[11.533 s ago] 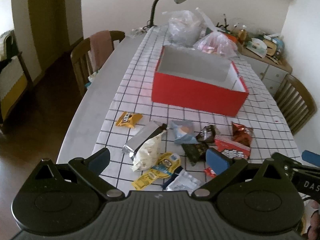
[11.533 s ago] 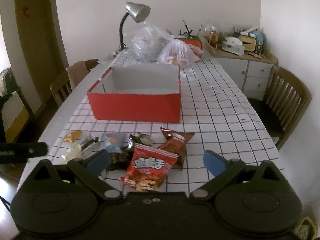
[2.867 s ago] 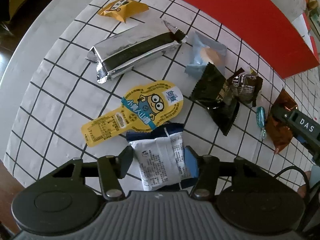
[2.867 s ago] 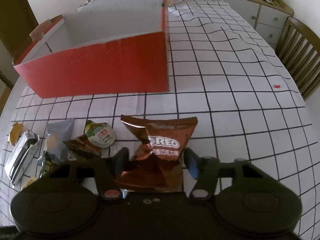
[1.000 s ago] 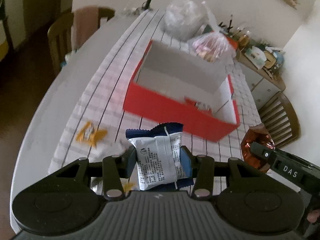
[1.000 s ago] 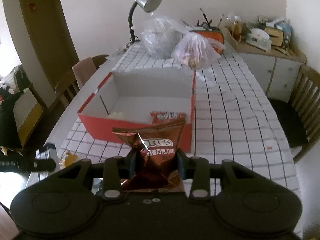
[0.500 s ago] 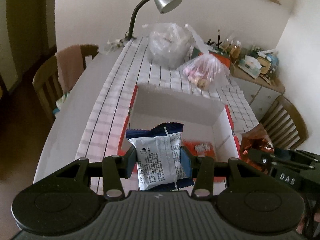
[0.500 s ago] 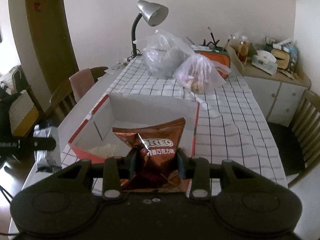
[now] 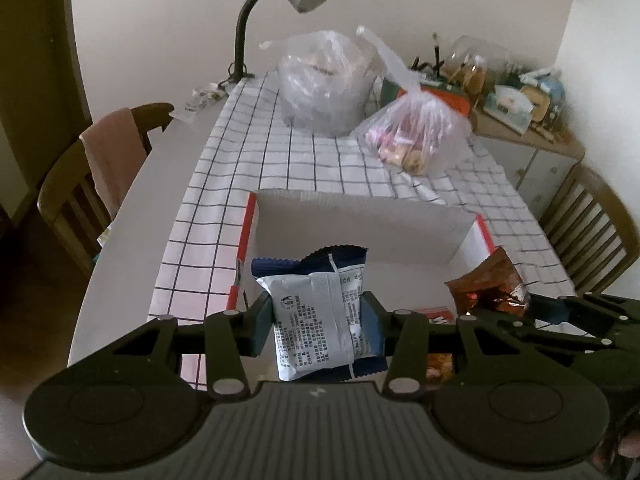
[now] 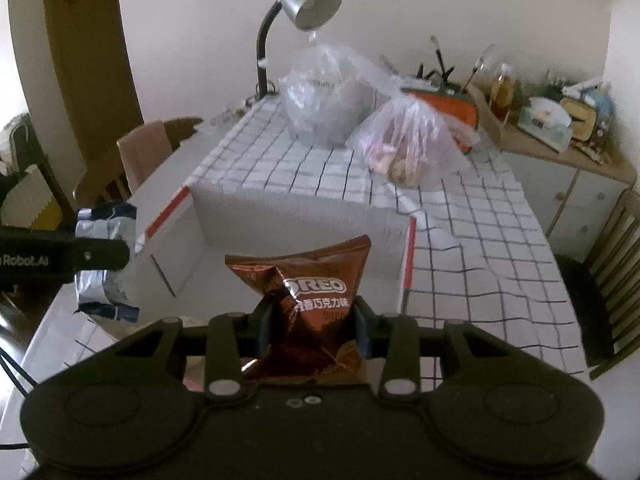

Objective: Organize snacks
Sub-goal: 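Lift both snacks over the red box and open both grippers inside it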

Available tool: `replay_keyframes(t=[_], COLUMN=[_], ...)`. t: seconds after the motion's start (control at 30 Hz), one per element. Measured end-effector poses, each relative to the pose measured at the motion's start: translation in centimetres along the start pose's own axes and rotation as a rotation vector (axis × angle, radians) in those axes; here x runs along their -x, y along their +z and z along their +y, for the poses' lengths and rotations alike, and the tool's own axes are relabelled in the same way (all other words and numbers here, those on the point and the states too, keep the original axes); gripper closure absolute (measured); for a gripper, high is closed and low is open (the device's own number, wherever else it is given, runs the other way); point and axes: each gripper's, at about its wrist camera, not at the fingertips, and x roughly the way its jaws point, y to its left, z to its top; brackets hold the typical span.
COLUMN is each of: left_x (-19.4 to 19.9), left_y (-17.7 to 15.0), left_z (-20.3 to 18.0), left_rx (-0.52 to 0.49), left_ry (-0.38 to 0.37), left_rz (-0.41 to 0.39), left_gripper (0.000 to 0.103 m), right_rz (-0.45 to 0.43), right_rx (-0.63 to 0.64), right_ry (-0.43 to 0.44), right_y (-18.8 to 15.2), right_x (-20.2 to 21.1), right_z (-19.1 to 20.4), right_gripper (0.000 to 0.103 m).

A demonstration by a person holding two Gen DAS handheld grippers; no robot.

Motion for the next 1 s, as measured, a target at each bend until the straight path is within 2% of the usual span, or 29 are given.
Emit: replay_keyframes(t=[0.23,0.47,0.8,1.0], left_x=[-3.6,-5.6,-6.3,-5.3], left_y=[-0.6,-2.0,-2.6,-2.7], left_z=[-0.3,-1.0,-1.5,-0.8], left_rx=[-0.026,-0.057,-0.08,-0.063], left_ry=[0.036,0.05,0.045,0.032], left_rz=[0.072,0.132,0.158,0.144], left_gripper=[0.057,0.057,0.057,0.057], right_rz=[0.065,0.109,0.128,0.113], right_rx=[0.031,0.049,0.065,0.051], right_ry=[-0.008,-0.01,-0.032,-0.029], right_y=[-1.2,-2.6,-3.2,-3.1], right_x=[-3.6,-5.2,-6.0,-5.2], right_z=[0.6,1.1,1.2,0.8], right_gripper=[0.065,0.064,0.062,0.054])
